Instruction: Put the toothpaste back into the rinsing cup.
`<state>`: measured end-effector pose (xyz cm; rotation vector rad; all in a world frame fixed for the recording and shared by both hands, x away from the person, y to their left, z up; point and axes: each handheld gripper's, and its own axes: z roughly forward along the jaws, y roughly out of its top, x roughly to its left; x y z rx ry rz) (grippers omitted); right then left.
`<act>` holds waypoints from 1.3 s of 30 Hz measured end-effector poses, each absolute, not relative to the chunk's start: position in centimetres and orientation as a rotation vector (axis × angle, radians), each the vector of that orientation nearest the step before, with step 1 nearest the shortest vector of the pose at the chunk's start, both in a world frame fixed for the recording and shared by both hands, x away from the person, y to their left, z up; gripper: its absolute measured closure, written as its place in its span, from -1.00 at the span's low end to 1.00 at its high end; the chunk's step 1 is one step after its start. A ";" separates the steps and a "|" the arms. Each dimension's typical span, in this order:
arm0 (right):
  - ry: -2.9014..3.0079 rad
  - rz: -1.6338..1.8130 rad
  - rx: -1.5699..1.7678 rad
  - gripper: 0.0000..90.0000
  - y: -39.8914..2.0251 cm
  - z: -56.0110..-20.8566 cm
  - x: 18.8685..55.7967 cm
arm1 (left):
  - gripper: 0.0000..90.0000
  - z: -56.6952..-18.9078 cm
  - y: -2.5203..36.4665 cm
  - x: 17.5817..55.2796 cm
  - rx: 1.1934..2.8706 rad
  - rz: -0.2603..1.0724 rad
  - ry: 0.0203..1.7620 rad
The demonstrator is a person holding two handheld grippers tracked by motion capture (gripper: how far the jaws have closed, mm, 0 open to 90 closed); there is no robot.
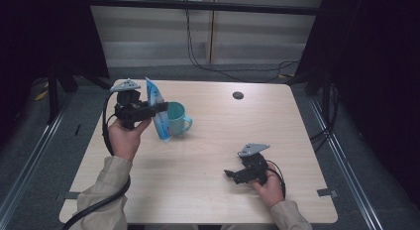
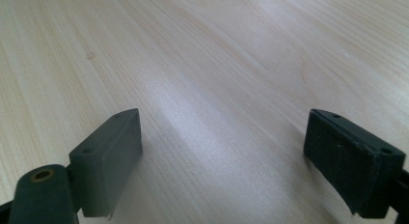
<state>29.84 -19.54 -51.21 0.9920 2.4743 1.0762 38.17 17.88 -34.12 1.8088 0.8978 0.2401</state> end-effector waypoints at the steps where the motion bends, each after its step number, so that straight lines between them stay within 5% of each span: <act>1: 2.474 1.076 0.991 -0.71 -19.5 -51.2 29.8 | 0.65 -34.0 18.0 38.3 1.802 0.239 0.910; 39: 2.473 1.078 0.994 -0.71 -19.5 -51.2 29.8 | 0.65 -32.0 17.9 41.6 1.776 0.272 0.955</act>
